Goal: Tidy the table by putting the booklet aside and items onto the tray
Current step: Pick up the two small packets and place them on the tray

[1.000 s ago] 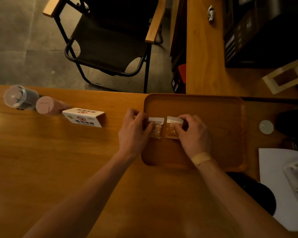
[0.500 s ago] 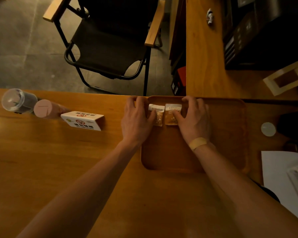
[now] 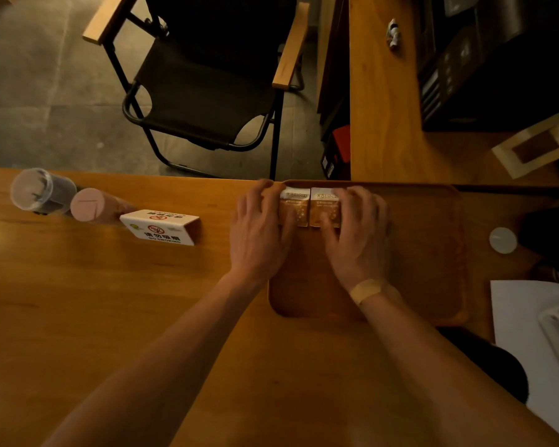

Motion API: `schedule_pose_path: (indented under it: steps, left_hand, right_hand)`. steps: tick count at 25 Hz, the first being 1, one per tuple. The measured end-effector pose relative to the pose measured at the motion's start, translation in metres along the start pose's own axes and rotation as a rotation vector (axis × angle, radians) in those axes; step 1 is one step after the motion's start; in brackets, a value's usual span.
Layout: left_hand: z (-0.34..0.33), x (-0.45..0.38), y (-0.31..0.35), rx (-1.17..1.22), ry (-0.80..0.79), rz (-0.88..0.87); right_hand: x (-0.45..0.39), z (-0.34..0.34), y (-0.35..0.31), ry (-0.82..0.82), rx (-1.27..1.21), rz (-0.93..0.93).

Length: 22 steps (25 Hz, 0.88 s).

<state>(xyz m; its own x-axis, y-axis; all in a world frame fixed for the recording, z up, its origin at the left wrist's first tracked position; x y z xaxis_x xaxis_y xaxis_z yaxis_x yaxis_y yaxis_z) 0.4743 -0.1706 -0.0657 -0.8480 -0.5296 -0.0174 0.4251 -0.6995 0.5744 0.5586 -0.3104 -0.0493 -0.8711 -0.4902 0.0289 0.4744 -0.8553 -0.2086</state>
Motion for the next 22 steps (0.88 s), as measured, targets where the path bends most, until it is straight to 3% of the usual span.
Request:
schedule_pose_path:
  steps: [3,7,22]
  left_hand:
    - [-0.002,0.033,-0.001,-0.163,-0.178,-0.145]
    - [-0.006,0.048,-0.011,-0.325,-0.305,-0.142]
    - [-0.013,0.044,0.003,-0.374,-0.316,-0.120]
  right_hand:
    - [0.029,-0.009,-0.002,-0.174,0.193,0.138]
    - [0.036,-0.019,0.003,-0.269,0.293,0.183]
    - [0.037,-0.020,0.007,-0.311,0.266,0.160]
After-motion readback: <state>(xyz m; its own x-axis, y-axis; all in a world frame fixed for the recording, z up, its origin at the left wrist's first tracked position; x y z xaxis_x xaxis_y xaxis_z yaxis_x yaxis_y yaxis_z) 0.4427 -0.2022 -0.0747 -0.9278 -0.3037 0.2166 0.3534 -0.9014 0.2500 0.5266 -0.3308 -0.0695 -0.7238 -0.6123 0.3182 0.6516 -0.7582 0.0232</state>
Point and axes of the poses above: each hand's wrist, its own x-axis away from the middle knuckle, its own z-axis out of the back of the hand, y = z × x, the point moved 3 cm from there along -x, towards the middle knuckle, and after that the axes turned 8 degrees about x, right-handed, at the moved point
